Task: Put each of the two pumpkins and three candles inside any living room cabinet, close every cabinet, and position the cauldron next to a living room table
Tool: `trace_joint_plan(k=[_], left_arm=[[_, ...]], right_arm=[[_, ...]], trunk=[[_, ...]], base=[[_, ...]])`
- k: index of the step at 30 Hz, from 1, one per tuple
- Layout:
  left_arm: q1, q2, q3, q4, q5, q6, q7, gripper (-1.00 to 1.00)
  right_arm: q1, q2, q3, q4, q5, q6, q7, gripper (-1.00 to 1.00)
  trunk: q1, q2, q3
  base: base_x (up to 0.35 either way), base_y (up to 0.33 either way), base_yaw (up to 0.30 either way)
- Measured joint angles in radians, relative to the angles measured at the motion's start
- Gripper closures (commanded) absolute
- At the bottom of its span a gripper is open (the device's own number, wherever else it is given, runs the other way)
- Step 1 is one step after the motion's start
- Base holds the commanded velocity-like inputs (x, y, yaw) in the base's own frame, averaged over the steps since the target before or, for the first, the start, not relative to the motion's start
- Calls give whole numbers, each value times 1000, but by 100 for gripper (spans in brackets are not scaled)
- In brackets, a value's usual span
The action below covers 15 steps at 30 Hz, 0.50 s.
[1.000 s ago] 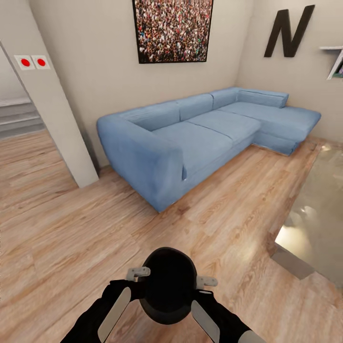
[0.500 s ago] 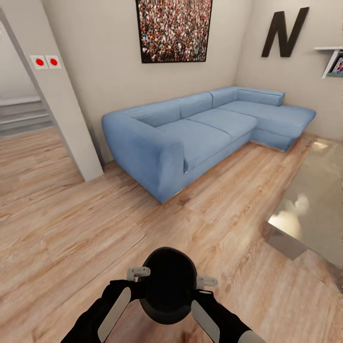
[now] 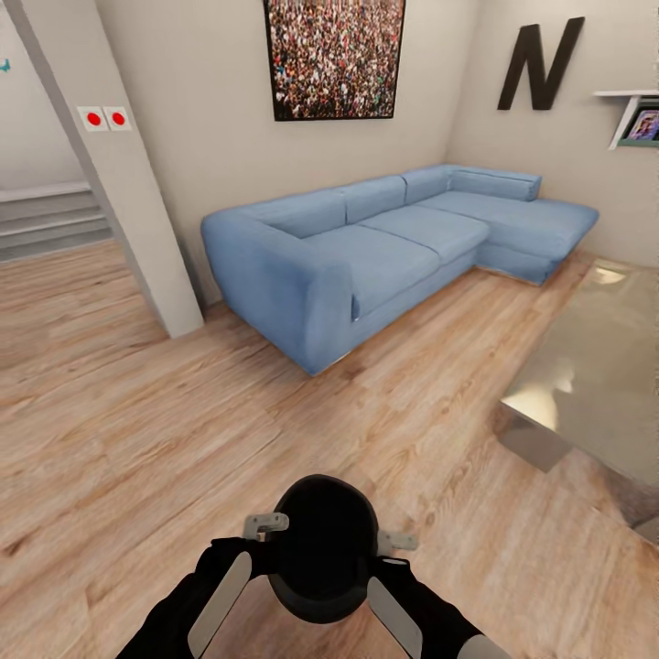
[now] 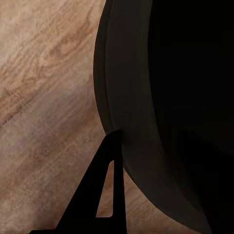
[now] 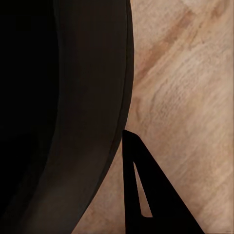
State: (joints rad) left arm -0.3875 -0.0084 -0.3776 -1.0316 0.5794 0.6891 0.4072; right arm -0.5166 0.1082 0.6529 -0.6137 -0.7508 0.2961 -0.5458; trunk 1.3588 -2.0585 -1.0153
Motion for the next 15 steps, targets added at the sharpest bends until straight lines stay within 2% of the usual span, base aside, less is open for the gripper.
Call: trace_joint_plan(k=[4, 15], left_arm=[[0, 0, 0, 0, 0, 0, 0, 100], [0, 0, 0, 0, 0, 0, 0, 100]], right_arm=[[0, 0, 0, 0, 0, 1, 0, 100], [0, 0, -1, 0, 0, 1, 0, 100]], trunk=[[0, 0, 0], [0, 0, 0]], base=[[-16, 0, -194], [-1, 0, -260]])
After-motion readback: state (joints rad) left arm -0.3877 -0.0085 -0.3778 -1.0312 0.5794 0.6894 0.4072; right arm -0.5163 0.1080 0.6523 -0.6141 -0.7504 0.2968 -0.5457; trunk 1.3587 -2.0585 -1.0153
